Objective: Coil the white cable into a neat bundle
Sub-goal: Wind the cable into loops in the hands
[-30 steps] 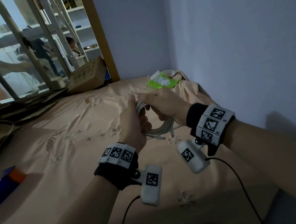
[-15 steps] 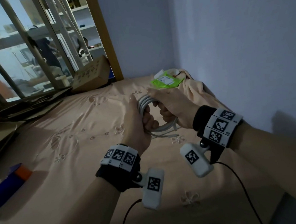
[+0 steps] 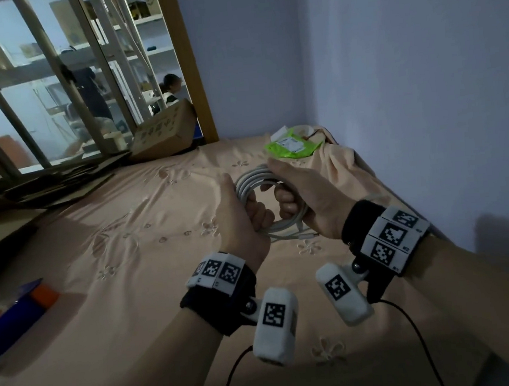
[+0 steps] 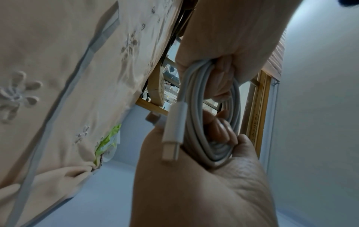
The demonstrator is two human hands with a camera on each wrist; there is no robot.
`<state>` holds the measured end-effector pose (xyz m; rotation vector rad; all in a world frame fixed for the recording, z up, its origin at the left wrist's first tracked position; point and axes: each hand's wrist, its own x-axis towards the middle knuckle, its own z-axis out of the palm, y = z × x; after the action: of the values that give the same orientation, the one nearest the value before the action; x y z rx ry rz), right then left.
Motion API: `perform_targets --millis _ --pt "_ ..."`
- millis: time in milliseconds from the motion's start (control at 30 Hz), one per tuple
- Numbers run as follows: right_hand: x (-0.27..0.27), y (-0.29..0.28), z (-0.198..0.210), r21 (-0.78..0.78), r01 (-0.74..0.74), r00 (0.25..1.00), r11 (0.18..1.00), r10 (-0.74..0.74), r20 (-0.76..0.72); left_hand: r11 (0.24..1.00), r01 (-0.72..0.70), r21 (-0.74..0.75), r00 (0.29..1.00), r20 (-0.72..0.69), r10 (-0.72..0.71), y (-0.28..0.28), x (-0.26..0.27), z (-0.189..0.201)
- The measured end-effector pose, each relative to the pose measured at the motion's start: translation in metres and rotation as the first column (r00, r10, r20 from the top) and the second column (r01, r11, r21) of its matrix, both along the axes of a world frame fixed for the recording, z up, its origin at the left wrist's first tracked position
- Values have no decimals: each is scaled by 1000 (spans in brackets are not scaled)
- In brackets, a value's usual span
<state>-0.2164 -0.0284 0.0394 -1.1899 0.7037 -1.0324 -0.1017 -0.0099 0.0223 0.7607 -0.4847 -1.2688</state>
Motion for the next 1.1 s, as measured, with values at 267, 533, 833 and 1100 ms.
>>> perform_targets --millis 267,533,833,1100 --pt "2 1 -16 55 -9 998 998 5 66 993 -96 70 994 -43 99 -4 6 -6" --pt "13 -9 -21 125 335 942 934 -330 -57 994 73 84 990 115 -82 -2 1 -26" --pt "24 -11 -30 145 351 936 925 -343 -82 998 19 68 992 121 -27 0 5 -32" --pt "43 -12 -35 187 307 951 933 -308 -22 988 -134 72 982 143 123 -6 15 -32"
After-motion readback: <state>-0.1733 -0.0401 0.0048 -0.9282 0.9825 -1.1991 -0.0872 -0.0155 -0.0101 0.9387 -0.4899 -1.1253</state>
